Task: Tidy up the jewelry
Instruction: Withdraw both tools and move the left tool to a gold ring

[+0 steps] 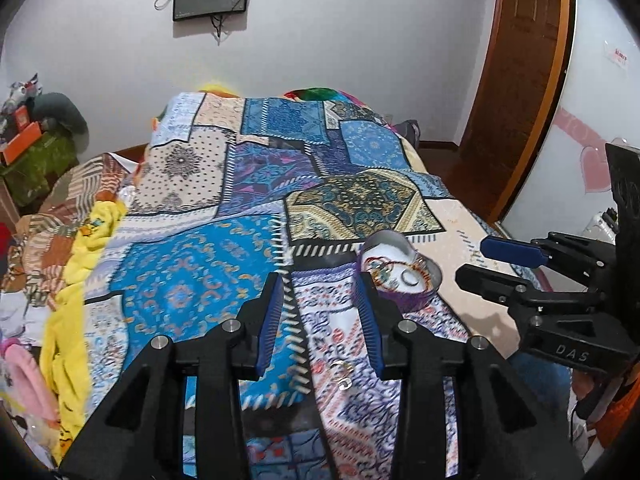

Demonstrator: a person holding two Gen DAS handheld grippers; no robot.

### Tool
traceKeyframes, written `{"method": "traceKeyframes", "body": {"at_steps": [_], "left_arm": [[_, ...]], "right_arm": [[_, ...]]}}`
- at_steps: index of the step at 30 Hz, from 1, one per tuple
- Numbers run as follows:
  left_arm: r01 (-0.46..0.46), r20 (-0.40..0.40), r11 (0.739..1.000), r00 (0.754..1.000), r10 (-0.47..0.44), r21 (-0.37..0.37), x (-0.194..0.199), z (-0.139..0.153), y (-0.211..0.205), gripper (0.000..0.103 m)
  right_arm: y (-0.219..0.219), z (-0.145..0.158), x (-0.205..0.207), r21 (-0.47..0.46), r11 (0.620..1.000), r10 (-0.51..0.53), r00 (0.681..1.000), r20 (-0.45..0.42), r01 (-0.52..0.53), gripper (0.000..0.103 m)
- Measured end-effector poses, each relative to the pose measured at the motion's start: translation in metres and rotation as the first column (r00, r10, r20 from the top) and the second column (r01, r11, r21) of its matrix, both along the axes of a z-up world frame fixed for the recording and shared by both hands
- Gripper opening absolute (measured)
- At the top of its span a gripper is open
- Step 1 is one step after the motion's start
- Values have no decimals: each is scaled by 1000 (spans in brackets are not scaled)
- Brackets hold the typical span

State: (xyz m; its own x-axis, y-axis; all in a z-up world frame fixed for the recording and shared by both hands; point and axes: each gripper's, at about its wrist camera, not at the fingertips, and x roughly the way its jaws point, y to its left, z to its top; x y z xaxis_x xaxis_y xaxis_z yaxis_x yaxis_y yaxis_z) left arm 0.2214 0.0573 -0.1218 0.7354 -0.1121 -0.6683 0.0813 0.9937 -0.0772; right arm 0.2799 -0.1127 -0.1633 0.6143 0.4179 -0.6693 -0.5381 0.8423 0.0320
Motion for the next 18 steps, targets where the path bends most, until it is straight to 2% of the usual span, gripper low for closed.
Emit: {"method": "traceKeyframes", "body": {"at_steps": [5, 12, 18], "left_arm": [[-17, -16, 1000, 1000, 17, 17, -13, -7, 12, 45], [-36, -91, 999, 995, 38, 22, -20, -36, 23, 45], [7, -172, 1000, 985, -6, 2, -16, -67, 15, 45]], "right_arm": [[8, -9, -7, -8, 1000, 17, 1000, -25, -17, 41], [31, -40, -16, -99, 992, 74, 994, -83, -82, 40], [44, -62, -18, -142, 982, 106, 986, -132, -124, 40]]}}
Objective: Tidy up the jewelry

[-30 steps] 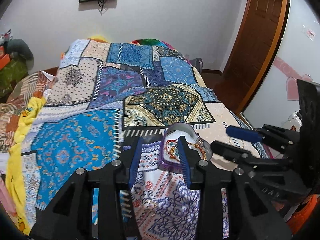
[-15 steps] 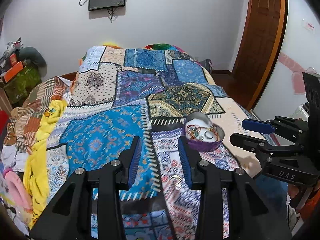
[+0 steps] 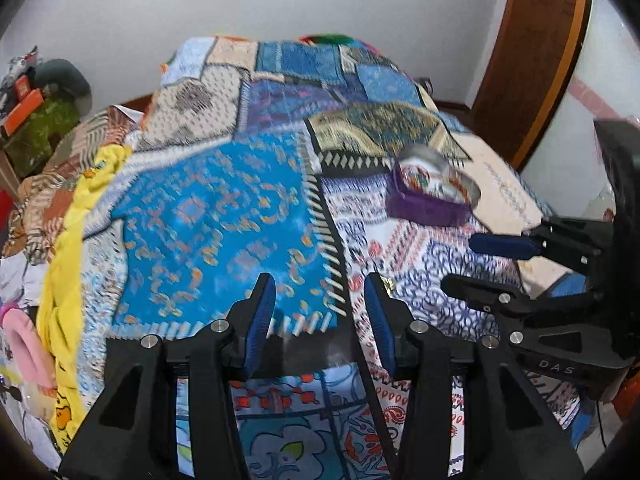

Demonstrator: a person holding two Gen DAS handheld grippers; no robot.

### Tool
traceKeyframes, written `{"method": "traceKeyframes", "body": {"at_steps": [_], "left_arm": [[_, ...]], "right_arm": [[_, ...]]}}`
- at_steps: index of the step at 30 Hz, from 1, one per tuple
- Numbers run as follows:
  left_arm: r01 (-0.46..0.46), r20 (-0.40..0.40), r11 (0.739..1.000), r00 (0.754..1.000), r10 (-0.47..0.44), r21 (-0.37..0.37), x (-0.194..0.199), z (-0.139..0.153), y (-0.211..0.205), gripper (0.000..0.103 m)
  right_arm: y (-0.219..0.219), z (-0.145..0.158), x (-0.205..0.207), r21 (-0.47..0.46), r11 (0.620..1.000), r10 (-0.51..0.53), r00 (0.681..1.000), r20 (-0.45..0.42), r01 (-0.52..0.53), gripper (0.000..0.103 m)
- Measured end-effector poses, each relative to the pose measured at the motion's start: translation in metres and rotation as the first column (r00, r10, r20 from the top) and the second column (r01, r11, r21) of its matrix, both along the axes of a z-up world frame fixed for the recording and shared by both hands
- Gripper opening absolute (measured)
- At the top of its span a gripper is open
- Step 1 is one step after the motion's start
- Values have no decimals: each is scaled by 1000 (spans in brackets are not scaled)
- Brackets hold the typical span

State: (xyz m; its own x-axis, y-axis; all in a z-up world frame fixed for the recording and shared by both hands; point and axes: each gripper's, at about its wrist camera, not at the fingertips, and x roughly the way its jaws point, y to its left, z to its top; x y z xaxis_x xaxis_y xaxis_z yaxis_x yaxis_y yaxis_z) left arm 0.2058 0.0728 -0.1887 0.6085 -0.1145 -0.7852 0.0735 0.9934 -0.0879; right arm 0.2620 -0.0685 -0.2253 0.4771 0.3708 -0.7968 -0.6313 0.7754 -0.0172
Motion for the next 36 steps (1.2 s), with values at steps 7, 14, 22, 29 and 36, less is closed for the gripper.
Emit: {"method": "traceKeyframes", "body": {"at_steps": [7, 14, 22, 29, 36], "left_arm": [[60, -53, 994, 996, -65, -87, 13, -25, -18, 45], [82, -97, 992, 991, -91, -93, 29, -42, -35, 31], [58, -91, 992, 994, -68, -110, 40, -48, -38, 24], [72, -62, 993, 995, -78, -99, 38, -40, -39, 6], [30, 28, 995, 999, -28, -94, 18, -12, -15, 6]], "right_arm": [[-6, -9, 2, -14, 1000, -15, 1000, -17, 14, 40], [-23, -4, 9, 10, 999, -48, 999, -13, 48, 41], [-29, -6, 12, 29, 998, -56, 998, -23, 57, 41], [-30, -4, 11, 39, 997, -58, 998, -24, 59, 41], [-20, -3, 6, 26, 999, -34, 999, -17, 35, 41]]}}
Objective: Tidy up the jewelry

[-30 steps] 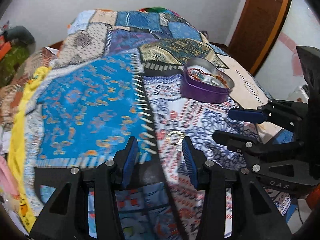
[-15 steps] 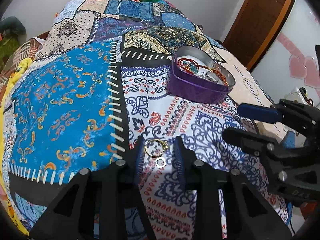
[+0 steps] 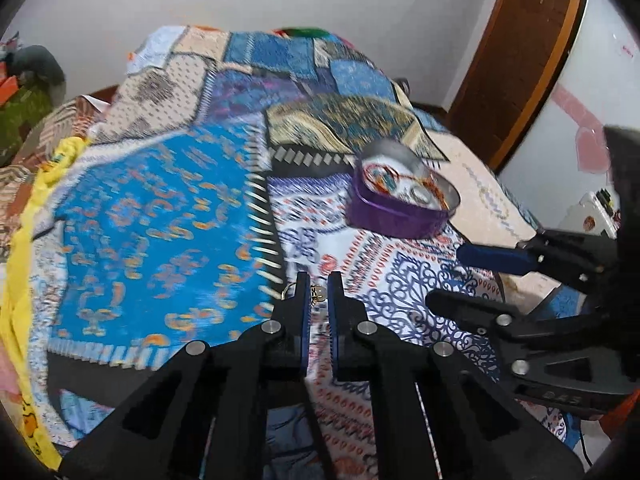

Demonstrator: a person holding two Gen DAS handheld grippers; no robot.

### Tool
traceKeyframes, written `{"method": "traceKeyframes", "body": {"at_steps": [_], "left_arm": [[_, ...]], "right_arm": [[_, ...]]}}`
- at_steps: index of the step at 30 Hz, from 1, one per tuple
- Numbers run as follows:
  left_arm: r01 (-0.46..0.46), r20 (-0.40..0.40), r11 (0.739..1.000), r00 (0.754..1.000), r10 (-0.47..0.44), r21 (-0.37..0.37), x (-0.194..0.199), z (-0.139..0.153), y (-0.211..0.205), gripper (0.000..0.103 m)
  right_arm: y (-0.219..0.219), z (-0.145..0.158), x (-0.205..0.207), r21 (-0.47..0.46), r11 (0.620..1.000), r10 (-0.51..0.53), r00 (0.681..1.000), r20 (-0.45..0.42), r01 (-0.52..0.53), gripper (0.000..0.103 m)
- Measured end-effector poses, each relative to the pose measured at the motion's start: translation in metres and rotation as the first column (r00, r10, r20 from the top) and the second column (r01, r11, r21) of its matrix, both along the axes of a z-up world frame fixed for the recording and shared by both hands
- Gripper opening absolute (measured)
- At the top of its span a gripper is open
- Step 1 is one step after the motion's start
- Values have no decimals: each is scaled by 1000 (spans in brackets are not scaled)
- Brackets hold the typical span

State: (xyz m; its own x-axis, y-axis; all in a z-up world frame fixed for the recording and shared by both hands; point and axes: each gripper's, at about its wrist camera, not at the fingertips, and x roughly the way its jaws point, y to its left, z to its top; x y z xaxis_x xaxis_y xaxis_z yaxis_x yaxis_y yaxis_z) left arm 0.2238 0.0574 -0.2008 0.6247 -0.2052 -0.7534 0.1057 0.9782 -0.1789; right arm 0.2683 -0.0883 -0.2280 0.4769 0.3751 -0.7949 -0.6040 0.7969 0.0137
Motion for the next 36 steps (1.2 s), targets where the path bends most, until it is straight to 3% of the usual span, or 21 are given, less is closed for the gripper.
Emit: {"method": "traceKeyframes", "body": {"at_steps": [6, 15, 18, 23, 27, 36], "left_arm": [[-56, 29, 998, 998, 56, 0, -20, 12, 28, 6], [-83, 21, 996, 996, 83, 15, -37, -2, 42, 6], [-86, 23, 996, 996, 86, 5, -38, -4, 45, 6], [-91, 25, 996, 996, 91, -5, -39, -6, 48, 6], [-93, 20, 996, 995, 93, -4, -40, -8, 49, 6], [-89, 31, 996, 996, 89, 12, -42, 2, 41, 6]], "right_arm": [[14, -2, -3, -4, 999, 37, 999, -12, -37, 41], [51, -18, -3, -62, 987, 144, 988, -60, -147, 40], [59, -23, -1, -89, 982, 164, 984, -66, -170, 28], [67, -32, -1, -119, 975, 180, 980, -85, -189, 23], [68, -34, -3, -127, 970, 195, 977, -88, -205, 10], [63, -23, -6, -95, 977, 184, 981, -55, -189, 8]]}}
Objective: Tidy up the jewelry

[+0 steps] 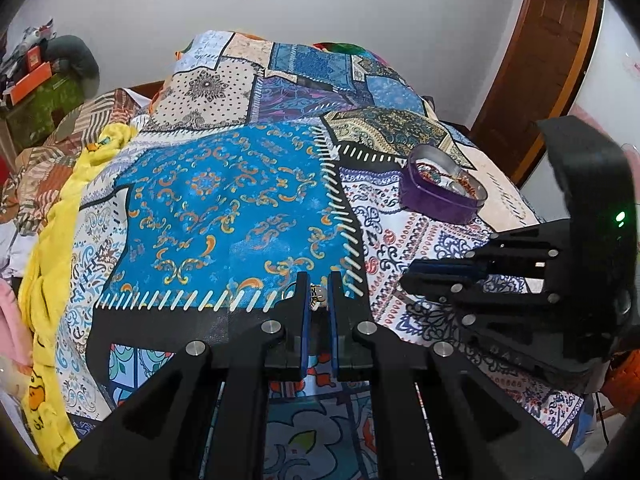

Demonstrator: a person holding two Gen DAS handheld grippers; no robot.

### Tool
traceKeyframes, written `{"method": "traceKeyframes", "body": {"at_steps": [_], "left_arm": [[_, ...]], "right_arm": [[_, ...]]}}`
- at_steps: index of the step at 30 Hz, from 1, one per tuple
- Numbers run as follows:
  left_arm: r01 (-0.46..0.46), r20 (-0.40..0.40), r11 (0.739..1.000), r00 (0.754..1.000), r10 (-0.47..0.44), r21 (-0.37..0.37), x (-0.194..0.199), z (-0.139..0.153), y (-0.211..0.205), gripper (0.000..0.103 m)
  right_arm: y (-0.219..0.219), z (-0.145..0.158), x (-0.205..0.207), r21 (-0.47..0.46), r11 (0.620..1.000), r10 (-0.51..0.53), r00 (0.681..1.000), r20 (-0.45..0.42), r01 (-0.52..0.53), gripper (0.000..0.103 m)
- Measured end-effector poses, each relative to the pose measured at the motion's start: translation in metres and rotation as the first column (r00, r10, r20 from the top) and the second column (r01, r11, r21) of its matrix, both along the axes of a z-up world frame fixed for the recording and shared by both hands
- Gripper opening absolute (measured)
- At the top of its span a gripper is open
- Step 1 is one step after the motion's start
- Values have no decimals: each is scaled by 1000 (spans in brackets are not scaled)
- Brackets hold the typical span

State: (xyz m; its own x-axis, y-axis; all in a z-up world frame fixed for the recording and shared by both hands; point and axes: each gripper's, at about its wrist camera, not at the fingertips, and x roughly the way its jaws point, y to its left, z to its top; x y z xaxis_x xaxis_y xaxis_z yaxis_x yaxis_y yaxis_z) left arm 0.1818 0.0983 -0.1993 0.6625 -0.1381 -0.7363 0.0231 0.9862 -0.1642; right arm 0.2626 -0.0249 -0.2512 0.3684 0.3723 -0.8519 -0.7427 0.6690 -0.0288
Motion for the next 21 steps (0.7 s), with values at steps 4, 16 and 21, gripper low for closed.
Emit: {"method": "traceKeyframes", "body": {"at_steps": [4, 16, 21], "left_arm": [[10, 14, 1000, 1000, -10, 11, 1, 9, -8, 6], [72, 56, 997, 996, -74, 39, 18, 33, -48, 6], [92, 65, 995, 993, -95, 34, 28, 37, -61, 6]], "right_arm": [[-11, 13, -1, 41, 999, -29, 999, 24, 28, 8], [-56, 55, 0, 158, 980, -134, 985, 107, 117, 8], [-74, 68, 2, 196, 969, -179, 974, 138, 150, 8]]}}
